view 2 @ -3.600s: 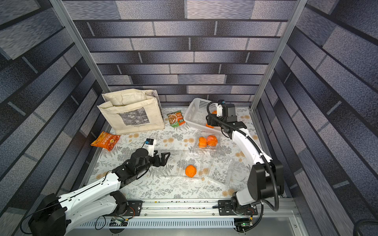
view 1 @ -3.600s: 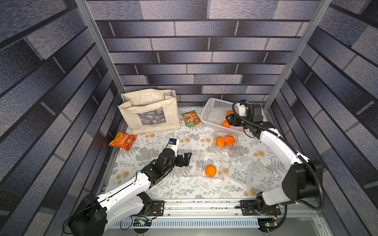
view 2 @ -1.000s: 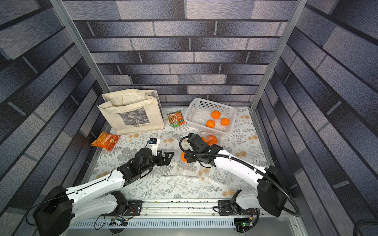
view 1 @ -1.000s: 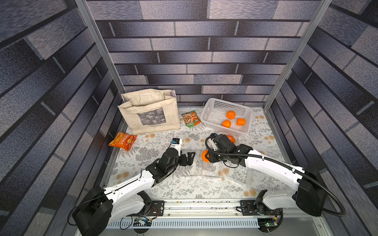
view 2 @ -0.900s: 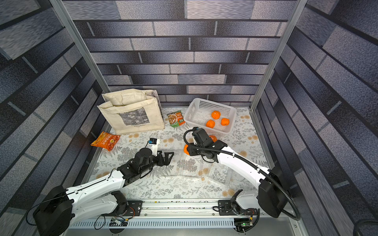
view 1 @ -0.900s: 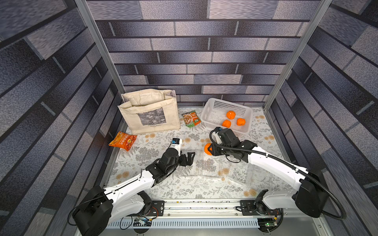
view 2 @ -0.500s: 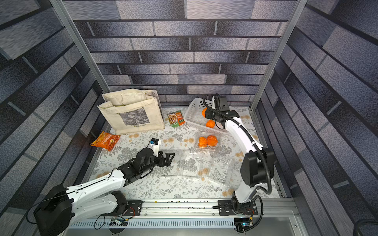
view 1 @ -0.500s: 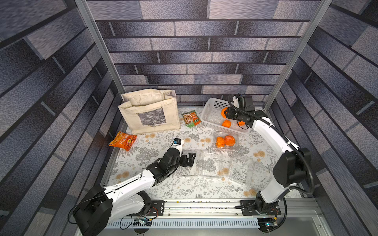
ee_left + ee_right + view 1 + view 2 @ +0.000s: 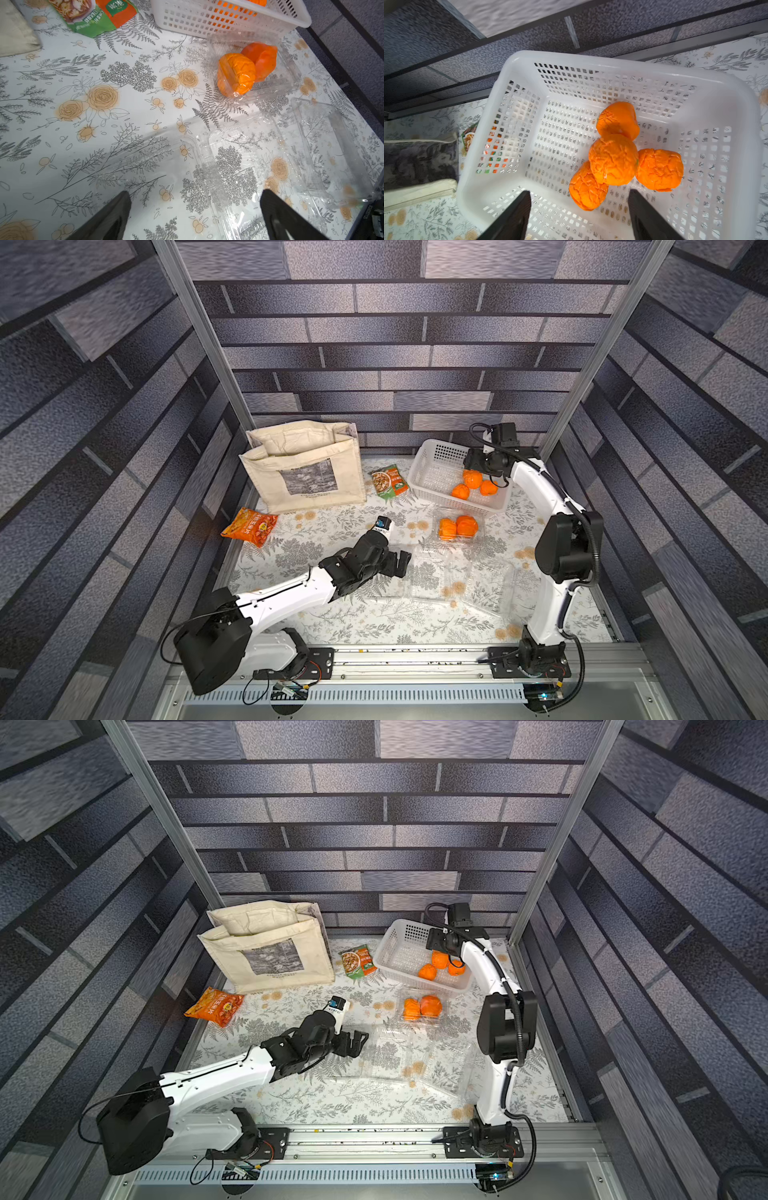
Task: Take oranges out of containers
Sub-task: Place the orange in the basket, then move the packing box to the center of the board.
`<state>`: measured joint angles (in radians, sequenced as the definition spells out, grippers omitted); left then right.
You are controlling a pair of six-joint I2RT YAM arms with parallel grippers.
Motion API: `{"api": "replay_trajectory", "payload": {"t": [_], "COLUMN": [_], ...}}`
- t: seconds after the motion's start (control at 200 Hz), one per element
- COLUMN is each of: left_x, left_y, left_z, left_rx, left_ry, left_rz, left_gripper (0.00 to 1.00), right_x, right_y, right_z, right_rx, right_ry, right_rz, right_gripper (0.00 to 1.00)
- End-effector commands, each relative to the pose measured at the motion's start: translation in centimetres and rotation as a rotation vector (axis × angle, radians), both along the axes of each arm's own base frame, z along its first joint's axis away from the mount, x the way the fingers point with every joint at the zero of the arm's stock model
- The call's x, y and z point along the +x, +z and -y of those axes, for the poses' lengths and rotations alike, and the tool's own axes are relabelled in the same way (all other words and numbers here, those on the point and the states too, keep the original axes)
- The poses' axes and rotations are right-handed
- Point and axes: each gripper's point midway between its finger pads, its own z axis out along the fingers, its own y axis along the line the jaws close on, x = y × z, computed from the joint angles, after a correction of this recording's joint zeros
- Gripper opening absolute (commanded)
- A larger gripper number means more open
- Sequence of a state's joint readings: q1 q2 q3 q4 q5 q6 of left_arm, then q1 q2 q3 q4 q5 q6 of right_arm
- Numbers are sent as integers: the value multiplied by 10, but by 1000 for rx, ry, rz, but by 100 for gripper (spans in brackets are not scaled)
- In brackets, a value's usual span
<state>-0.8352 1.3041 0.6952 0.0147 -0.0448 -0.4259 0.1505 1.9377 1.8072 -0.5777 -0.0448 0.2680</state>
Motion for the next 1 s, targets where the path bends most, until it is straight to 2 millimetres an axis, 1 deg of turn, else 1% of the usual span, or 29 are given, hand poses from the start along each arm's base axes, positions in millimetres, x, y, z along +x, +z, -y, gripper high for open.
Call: {"api": "replay_trajectory", "payload": {"t": [0.0,0.05,0.065,0.105,0.125,0.135,0.14,0.17,0.195,0.23,0.27,0.361,0.416,0.556,0.651,0.751,0.781,0.791,0.821,0.887,0.992], "left_x": [-1,-1,-1,1,-1,-1,-1,-1,-1,-1,-2,1,2,5,9,14,17,17,20,25,41], "left_y": [-1,-7,-9,-11,-16,-17,-18,-21,-24,-28,-32,-41,-45,-56,-61,-68,-70,-70,-72,-75,-70], "left_z": [15,20,22,26,24,25,25,27,29,31,33,29,25,6,-11,-30,-36,-38,-44,-58,-84], "left_rx": [51,86,97,115,142,147,151,169,178,193,210,283,334,459,541,588,596,597,604,627,697], "left_ry": [-66,-80,-84,-90,-93,-95,-95,-99,-108,-120,-126,-115,-106,-66,-28,14,29,33,47,73,129], "left_rz": [-25,-43,-49,-60,-82,-86,-88,-101,-112,-129,-146,-181,-198,-216,-218,-250,-264,-268,-280,-298,-273], "left_gripper": [100,100,100,100,100,100,100,100,100,100,100,100,100,100,100,100,100,100,100,100,100], "right_x": [-24,-37,-41,-53,-60,-64,-65,-75,-82,-94,-106,-129,-141,-160,-166,-172,-172,-176,-179,-183,-188], "right_y": [43,48,52,53,57,51,55,54,49,49,44,35,32,21,14,8,10,-1,-7,-10,-14], "right_z": [-4,-5,-6,-7,-7,-7,-8,-8,-9,-9,-10,-13,-14,-18,-17,-16,-16,-15,-15,-14,-12], "right_rx": [38,59,70,93,103,106,112,122,128,133,128,122,126,139,121,118,121,114,115,113,107], "right_ry": [26,29,29,35,36,39,38,38,42,46,50,63,65,84,88,87,88,87,86,84,84], "right_rz": [80,90,101,107,119,108,116,120,112,116,106,90,91,70,55,47,55,30,19,17,9], "right_gripper": [77,76,76,77,77,77,76,76,76,77,77,77,77,77,77,77,77,77,77,77,77]}}
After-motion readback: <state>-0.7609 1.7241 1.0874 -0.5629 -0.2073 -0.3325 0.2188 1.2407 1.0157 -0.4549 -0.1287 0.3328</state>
